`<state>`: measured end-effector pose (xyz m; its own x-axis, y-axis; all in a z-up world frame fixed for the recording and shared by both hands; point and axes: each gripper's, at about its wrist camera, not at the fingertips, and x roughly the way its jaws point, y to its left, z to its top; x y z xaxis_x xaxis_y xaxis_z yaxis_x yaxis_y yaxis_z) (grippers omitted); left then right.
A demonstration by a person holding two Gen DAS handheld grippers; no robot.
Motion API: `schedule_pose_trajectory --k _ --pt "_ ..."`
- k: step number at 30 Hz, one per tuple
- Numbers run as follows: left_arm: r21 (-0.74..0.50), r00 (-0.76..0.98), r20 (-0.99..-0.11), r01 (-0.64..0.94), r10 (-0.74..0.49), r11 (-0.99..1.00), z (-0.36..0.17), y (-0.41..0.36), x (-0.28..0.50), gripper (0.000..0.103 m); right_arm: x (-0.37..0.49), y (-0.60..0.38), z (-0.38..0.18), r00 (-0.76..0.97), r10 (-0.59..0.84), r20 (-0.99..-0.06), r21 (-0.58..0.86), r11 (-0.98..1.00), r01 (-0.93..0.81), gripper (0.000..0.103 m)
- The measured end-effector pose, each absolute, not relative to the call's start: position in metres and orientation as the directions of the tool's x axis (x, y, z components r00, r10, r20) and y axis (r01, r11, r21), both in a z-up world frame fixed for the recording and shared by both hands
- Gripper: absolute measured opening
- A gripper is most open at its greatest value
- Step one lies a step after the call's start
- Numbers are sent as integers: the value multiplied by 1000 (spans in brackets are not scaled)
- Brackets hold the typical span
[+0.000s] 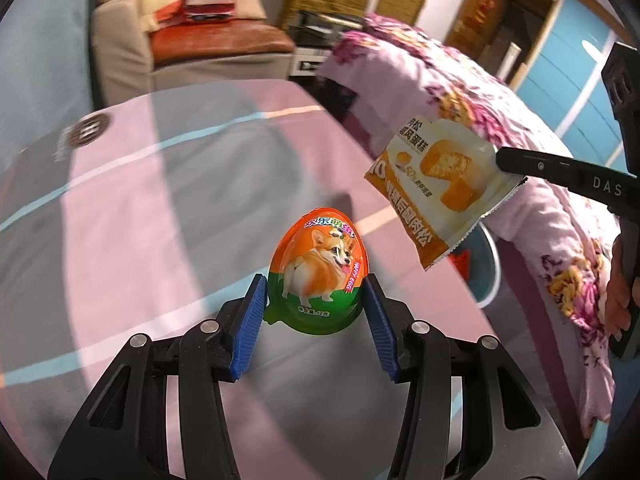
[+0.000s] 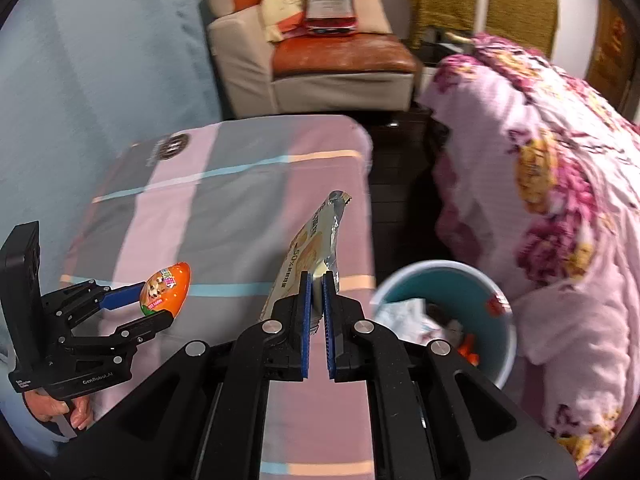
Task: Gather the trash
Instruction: 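Lift the cake bag and egg toy and carry them over the bin, then open both grippers to drop the cake bag and egg toy into the bin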
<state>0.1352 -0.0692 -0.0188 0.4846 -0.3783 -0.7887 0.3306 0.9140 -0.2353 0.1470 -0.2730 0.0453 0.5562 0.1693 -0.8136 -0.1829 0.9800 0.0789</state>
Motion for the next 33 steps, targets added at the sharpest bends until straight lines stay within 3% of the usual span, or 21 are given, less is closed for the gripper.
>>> schedule_pose_trajectory --k 10,22,24,26,27,33 --pt "-212 399 -805 498 -439 841 -27 -183 156 50 134 -367 37 573 81 -816 65 997 -48 6" --pt "-176 328 -846 573 -420 800 -46 -279 174 52 124 -438 15 562 61 -825 91 995 26 6" --pt "-174 321 -853 568 -411 804 -51 -287 177 57 123 -445 13 559 60 -827 93 995 30 6" --pt "-150 335 -858 562 -389 814 -54 -291 177 79 123 -452 11 558 60 -827 97 995 36 6" --pt "-136 346 -858 559 -379 818 -54 -292 177 83 123 -456 10 558 61 -828 100 994 39 6" --pt "-124 351 -868 532 -352 837 -56 -287 179 91 127 -462 4 551 74 -831 115 992 41 6"
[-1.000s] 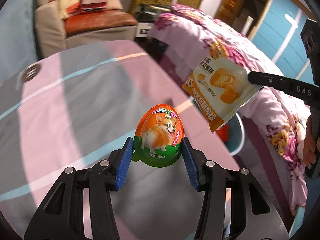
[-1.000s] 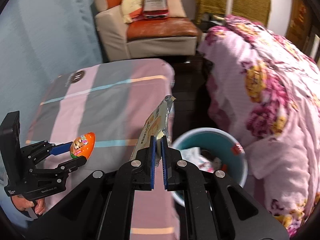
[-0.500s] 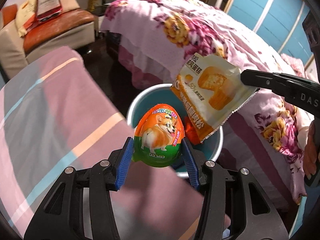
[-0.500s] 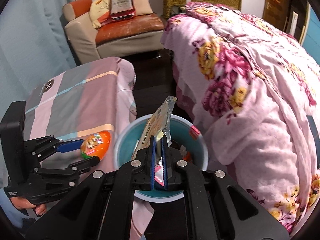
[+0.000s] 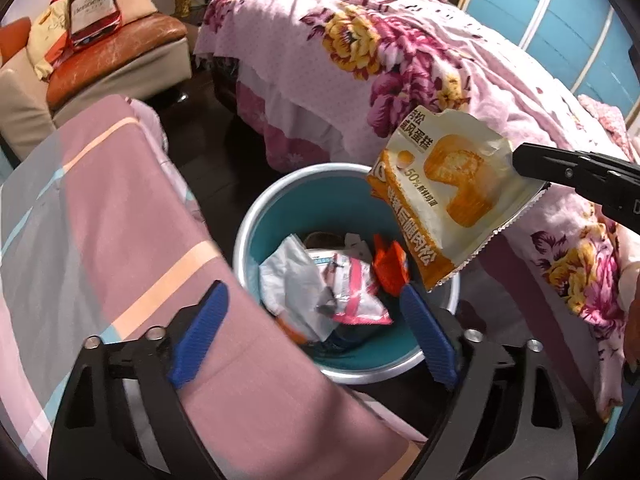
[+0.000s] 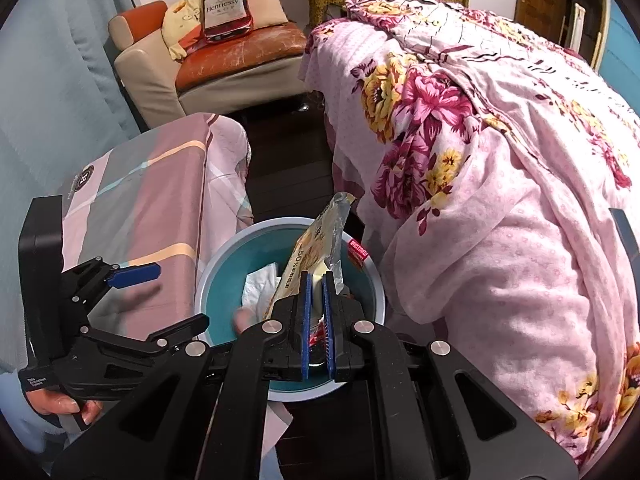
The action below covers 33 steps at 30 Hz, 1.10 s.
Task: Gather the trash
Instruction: 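Open both grippers to drop the cake bag and egg toy into the bin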
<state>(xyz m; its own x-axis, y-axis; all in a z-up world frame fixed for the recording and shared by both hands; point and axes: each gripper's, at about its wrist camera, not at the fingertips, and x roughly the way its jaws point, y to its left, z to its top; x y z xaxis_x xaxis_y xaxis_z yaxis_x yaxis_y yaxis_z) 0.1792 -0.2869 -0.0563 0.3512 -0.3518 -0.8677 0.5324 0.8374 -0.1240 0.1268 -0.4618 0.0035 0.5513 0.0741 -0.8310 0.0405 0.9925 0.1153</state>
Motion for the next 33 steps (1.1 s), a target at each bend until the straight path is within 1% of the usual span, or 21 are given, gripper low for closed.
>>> schedule_pose_trajectory --k 3,9,20,24,27,29,30,31,32,33 --pt "-113 364 -870 507 -331 854 -56 -276 178 92 130 -460 -2 541 84 -837 122 992 35 6" --pt "-138 368 -872 450 -324 882 -56 -253 182 92 141 -449 -18 507 104 -856 132 991 20 6" --pt "-125 392 -865 436 -313 891 -49 -244 185 92 153 -433 -30 476 124 -871 139 990 -2 6" --pt "-125 391 -867 431 -310 894 -49 -241 184 92 156 -432 -33 460 125 -879 140 990 -1 10" --pt "-128 392 -866 428 -311 895 -48 -239 184 92 155 -432 -36 452 124 -883 141 990 4 10" --pt "-129 390 -867 426 -311 895 -47 -239 183 92 155 -433 -36 450 126 -884 144 990 7 25" --pt "-128 391 -867 426 -310 895 -47 -239 183 92 154 -433 -35 453 123 -883 141 990 8 40" --pt "-128 392 -866 426 -310 896 -47 -238 183 92 153 -432 -34 461 115 -880 133 991 9 47" --pt "-127 394 -866 424 -309 897 -46 -238 183 92 151 -432 -33 466 113 -878 132 991 7 49" --pt "-128 395 -865 421 -308 898 -46 -237 182 92 151 -432 -32 467 115 -877 134 991 7 54"
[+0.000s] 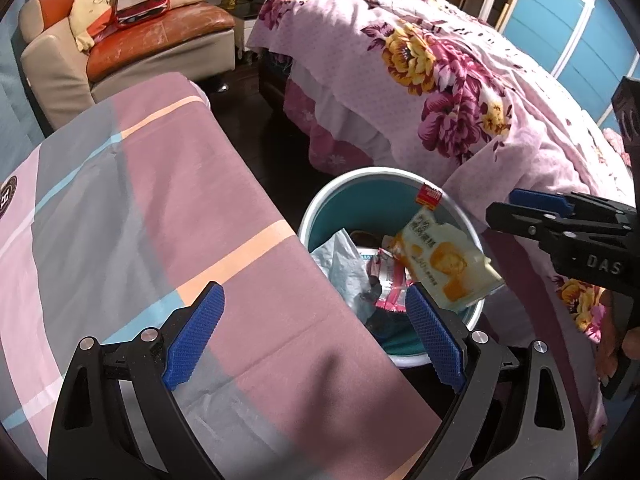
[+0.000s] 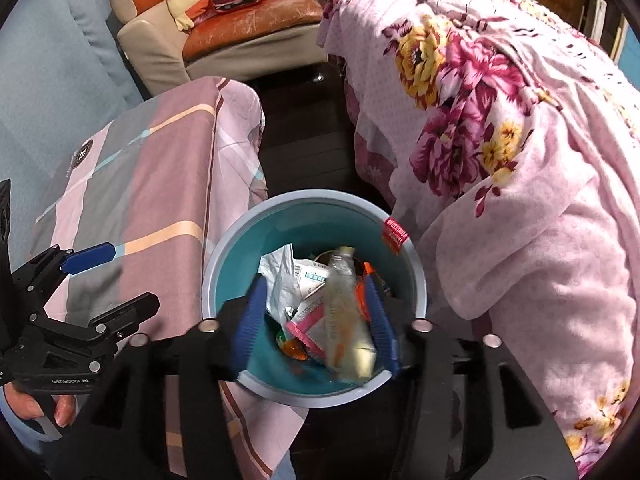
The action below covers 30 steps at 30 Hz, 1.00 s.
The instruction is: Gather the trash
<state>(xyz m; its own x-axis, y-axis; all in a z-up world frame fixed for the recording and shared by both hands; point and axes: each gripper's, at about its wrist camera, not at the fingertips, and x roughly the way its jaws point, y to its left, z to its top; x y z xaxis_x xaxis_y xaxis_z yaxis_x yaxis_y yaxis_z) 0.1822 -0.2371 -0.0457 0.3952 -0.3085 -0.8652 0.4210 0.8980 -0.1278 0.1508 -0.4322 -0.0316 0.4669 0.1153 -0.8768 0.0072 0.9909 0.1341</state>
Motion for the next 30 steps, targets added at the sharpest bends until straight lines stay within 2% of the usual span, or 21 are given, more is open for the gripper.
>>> schedule_pose_trajectory --k 1,3,7,13,18,22,30 --pt "-129 396 -865 419 -309 899 -45 -237 182 92 148 -432 -29 472 115 -874 136 991 10 63" --pt "-129 398 -864 416 -308 900 -43 -235 180 92 147 -433 -26 480 115 -870 137 990 12 72" --pt "-112 411 -865 401 -287 909 -40 -230 175 98 140 -433 -19 479 127 -868 152 988 15 83" --pt "-108 443 -854 360 -272 927 -27 -213 164 98 127 -424 -13 446 163 -880 177 984 -12 96" --pt "-115 460 -848 322 -262 940 -17 -196 156 99 113 -413 -7 462 141 -876 148 989 -23 96" --pt "-111 476 -843 301 -250 947 -11 -184 147 99 97 -399 0 481 69 -874 65 998 -25 96" --pt "-84 496 -841 275 -216 958 -1 -165 123 99 70 -383 8 489 40 -871 38 999 -15 96"
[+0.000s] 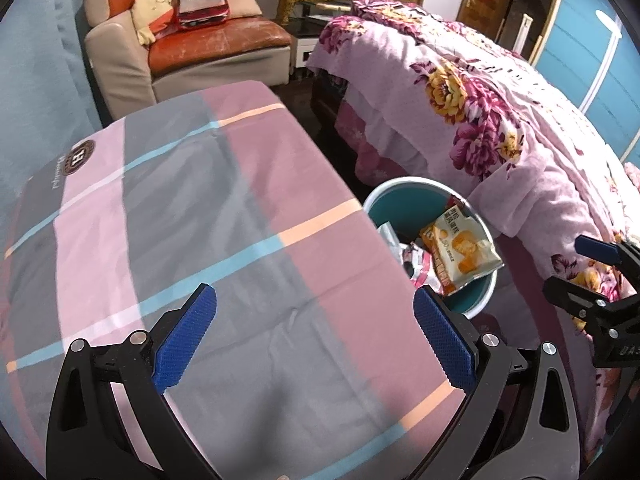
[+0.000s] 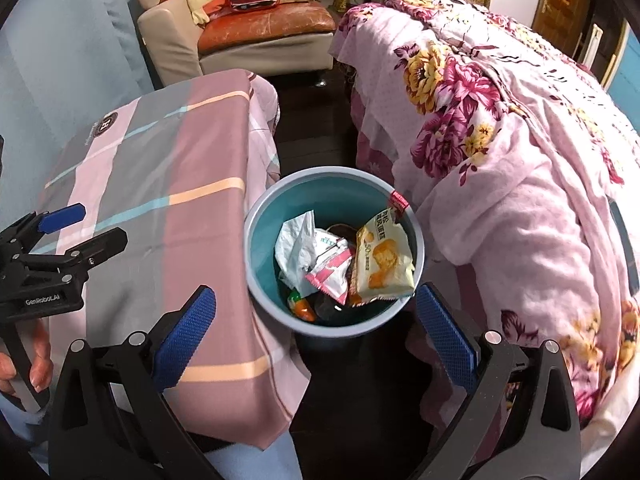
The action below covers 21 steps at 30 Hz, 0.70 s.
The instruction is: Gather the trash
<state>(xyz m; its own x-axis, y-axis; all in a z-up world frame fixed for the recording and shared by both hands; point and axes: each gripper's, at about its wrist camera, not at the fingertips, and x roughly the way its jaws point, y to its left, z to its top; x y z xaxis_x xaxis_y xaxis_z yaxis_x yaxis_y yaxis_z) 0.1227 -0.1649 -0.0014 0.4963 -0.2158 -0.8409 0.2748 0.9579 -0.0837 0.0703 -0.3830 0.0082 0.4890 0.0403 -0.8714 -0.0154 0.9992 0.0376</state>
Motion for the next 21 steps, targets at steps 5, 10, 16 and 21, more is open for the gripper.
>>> schedule_pose_trajectory --k 5,10,16,21 --pt "-59 516 -836 254 -187 965 4 -153 107 99 55 -377 14 503 40 -863 44 999 -3 96" --pt "-61 536 -824 239 -184 969 10 -142 90 99 40 -367 16 510 31 -859 33 999 -5 96" --pt "-52 558 -811 230 -175 972 16 -135 73 99 26 -357 17 521 30 -853 21 999 -24 96" --pt "-48 568 -805 224 -170 973 19 -132 65 99 20 -351 19 528 34 -848 19 999 -35 96"
